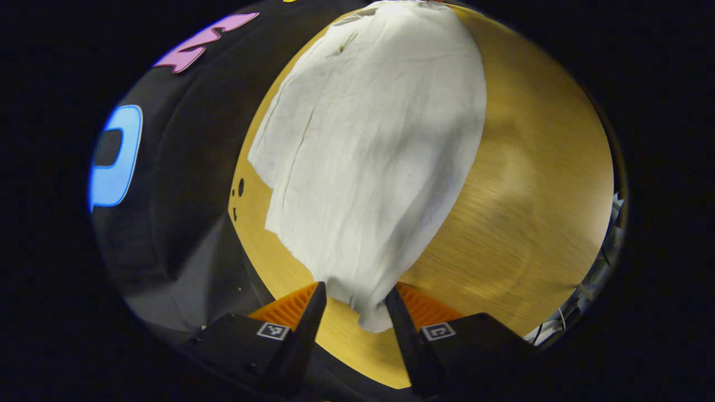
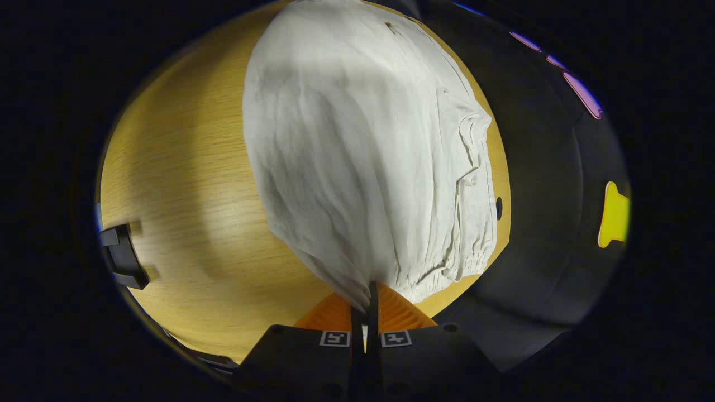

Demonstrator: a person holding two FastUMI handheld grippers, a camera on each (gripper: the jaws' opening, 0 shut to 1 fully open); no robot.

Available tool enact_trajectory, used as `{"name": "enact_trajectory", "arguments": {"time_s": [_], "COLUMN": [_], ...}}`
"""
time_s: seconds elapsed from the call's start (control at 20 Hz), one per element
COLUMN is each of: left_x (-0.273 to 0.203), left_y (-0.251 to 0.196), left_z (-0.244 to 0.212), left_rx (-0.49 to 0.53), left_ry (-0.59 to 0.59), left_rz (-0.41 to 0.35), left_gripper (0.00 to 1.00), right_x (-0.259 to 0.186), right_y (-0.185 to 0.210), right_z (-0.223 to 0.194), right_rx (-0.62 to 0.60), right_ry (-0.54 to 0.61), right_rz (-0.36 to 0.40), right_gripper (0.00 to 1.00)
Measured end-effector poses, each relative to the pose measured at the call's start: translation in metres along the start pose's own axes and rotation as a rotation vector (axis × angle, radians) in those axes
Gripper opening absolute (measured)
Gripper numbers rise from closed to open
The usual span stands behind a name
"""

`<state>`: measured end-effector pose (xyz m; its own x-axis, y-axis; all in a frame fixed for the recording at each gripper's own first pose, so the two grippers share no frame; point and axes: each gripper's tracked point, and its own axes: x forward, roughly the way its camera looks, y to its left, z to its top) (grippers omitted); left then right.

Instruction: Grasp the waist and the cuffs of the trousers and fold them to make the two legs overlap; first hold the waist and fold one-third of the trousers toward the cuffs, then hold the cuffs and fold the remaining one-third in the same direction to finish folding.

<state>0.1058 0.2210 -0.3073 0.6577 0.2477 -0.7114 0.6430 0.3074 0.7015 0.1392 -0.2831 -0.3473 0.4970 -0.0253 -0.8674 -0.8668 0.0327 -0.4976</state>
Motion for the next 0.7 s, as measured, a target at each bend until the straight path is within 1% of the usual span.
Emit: {"name": "enact_trajectory", "arguments": {"time_s": [0.05,0.1,0.15,0.2,0.25,0.3,0.35,0.45,0.55,0.7], "left_x": [0.004,0.007,0.01,0.014,0.016,0.015,0.012,0.016,0.014,0.011], "left_y": [0.003,0.005,0.006,0.006,0.005,0.004,0.003,0.005,0.004,0.006], "left_z": [0.005,0.01,0.013,0.013,0.013,0.015,0.016,0.014,0.014,0.014], "left_rx": [0.016,0.021,0.015,0.0,-0.013,-0.023,-0.031,-0.039,-0.06,-0.185], "left_ry": [-0.002,-0.002,0.002,0.008,0.018,0.021,0.025,0.031,0.032,0.027], "left_rz": [-0.004,-0.01,-0.014,-0.026,-0.032,-0.034,-0.031,-0.021,-0.028,-0.034], "left_gripper": [0.55,0.49,0.37,0.33,0.19,0.13,0.08,0.06,0.06,0.05], "right_x": [0.001,0.001,0.001,0.001,0.001,0.001,0.002,0.001,0.002,0.0], "right_y": [0.0,-0.001,0.0,-0.001,-0.001,-0.001,-0.001,-0.002,-0.001,-0.001], "right_z": [-0.001,0.0,-0.001,-0.001,0.0,-0.001,-0.001,0.0,-0.001,-0.002], "right_rx": [-0.004,-0.008,-0.01,-0.011,-0.013,-0.015,-0.019,-0.027,-0.032,-0.044], "right_ry": [0.001,0.002,0.001,0.0,-0.002,-0.004,-0.006,-0.008,0.002,0.016], "right_rz": [-0.003,-0.005,-0.006,-0.007,-0.008,-0.01,-0.012,-0.016,-0.01,0.002], "right_gripper": [0.05,0.05,0.05,0.05,0.05,0.05,0.05,0.05,0.05,0.05]}}
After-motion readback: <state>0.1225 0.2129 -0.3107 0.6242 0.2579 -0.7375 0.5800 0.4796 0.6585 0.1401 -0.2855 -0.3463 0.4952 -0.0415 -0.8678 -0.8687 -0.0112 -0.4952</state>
